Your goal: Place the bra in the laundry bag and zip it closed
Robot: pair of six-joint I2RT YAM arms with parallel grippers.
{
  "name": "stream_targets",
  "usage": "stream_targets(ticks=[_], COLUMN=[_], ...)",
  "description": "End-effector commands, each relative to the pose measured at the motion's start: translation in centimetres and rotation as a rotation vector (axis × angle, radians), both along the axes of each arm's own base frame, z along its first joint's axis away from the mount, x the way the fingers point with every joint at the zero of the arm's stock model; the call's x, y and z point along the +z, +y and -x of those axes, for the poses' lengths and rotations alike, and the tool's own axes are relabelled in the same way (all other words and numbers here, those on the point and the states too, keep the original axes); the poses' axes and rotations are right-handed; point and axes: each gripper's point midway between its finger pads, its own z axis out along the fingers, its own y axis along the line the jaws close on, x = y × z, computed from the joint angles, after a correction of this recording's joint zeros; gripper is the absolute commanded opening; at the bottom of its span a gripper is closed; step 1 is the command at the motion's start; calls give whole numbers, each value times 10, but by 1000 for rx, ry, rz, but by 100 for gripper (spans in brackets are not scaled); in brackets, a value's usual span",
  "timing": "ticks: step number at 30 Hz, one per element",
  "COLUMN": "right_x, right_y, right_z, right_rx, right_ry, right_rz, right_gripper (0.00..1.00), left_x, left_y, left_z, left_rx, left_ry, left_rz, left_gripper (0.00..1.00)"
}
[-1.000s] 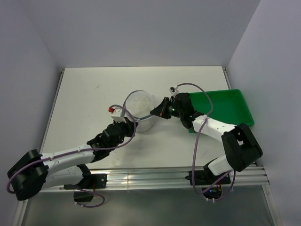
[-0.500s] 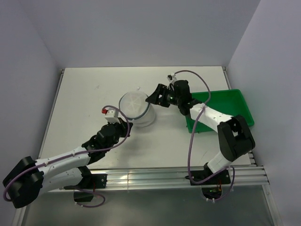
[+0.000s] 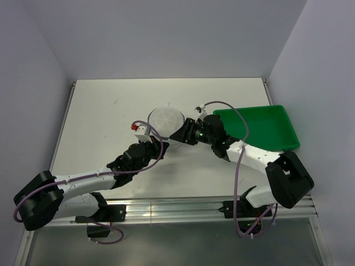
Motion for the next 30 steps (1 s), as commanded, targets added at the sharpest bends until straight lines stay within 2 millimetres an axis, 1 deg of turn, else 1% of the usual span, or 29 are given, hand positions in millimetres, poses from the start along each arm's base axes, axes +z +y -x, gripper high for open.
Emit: stream_targets(ticks=[1,2,4,5,7,8,9,10,12,14,15,16,17,18,19,20,21,22,23,24,25,27,28,29,30], right_x=[24,19,16,15,13,14,13,12,14,15,16,14,18,18,13,18,18,12,16,17,20,19,24,17,17], right_y=[9,9,10,10,7,6,3,1,-3,-16,-20,-30,-34,-38,-41,-47,-50,-49,-50,-47,-42,-32,-32,-34,-29], right_z=[-17,-22,-25,-28,-31,-33,-36,-37,-43,-54,-58,-65,-72,-75,-79,-89,-93,-95,-101,-100,-98,-87,-83,-76,-68], right_rx=[-34,-50,-57,-72,-88,-104,-114,-120,-138,-169,-168,-191,-200,-193,-195,-216,-219,-209,-208,-202,-177,-143,-151,-154,-149], right_ry=[-55,-51,-42,-44,-48,-53,-60,-60,-68,-78,-87,-82,-94,-104,-87,-100,-108,-85,-91,-89,-94,-79,-93,-83,-78], right_rz=[-81,-70,-66,-61,-51,-43,-31,-21,-12,3,10,24,29,45,64,63,71,80,70,60,36,25,25,36,25], right_gripper=[52,39,32,27,20,13,10,6,4,2,1,1,1,1,1,0,1,2,4,10,28,47,65,71,74], left_x=[33,33,31,32,29,29,25,26,16,15,4,9,3,0,-3,-1,-2,0,-1,0,-2,6,4,14,19], left_y=[-14,-13,-11,-10,-7,-5,-2,2,12,27,36,45,56,63,69,78,82,85,87,85,83,72,66,59,54], left_z=[-1,-1,0,-1,0,-1,0,-1,0,-4,-3,-3,-5,-5,-4,-5,-5,-5,-5,-5,-6,-8,-9,-11,-12], left_rx=[-30,-31,-25,-20,-12,-7,0,16,40,93,111,134,167,182,192,212,225,232,237,230,222,191,175,161,147], left_ry=[-58,-59,-56,-56,-55,-60,-53,-61,-48,-54,-35,-47,-41,-35,-26,-31,-31,-34,-33,-35,-30,-42,-32,-51,-56], left_rz=[86,87,82,81,73,68,52,49,12,-8,-42,-35,-49,-54,-64,-57,-59,-56,-60,-57,-59,-27,-26,7,23], left_gripper=[0,0,0,0,0,0,0,0,0,0,0,0,0,0,0,0,0,0,0,0,0,0,0,0,0])
